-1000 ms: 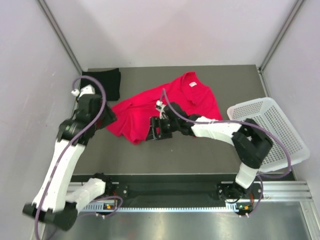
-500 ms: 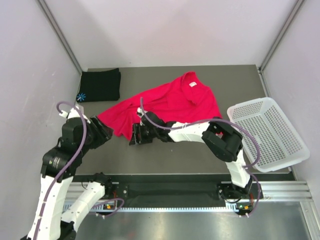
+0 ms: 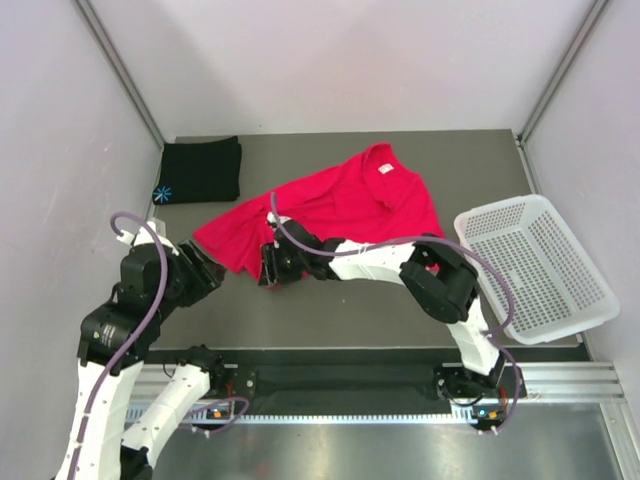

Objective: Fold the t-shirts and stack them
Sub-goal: Flatten the tshirt out

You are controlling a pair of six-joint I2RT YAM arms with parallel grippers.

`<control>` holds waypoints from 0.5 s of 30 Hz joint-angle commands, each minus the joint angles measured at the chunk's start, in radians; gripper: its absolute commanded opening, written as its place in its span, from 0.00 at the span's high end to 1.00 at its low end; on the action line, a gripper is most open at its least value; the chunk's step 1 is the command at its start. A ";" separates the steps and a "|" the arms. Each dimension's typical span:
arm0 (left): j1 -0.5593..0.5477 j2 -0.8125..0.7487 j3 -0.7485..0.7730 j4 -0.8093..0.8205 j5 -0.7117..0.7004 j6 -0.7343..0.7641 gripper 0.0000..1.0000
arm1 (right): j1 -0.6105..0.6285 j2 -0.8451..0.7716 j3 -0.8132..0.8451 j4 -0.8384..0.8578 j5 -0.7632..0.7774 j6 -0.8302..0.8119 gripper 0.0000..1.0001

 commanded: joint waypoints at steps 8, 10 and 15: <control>0.001 0.055 0.075 0.004 -0.036 0.019 0.43 | 0.005 0.024 0.079 0.063 -0.115 0.146 1.00; 0.001 0.061 0.093 0.016 -0.056 0.037 0.43 | -0.035 -0.007 0.030 0.195 -0.228 0.293 1.00; 0.001 0.145 0.070 0.069 -0.033 0.086 0.43 | -0.243 -0.003 0.015 0.531 -0.330 0.626 1.00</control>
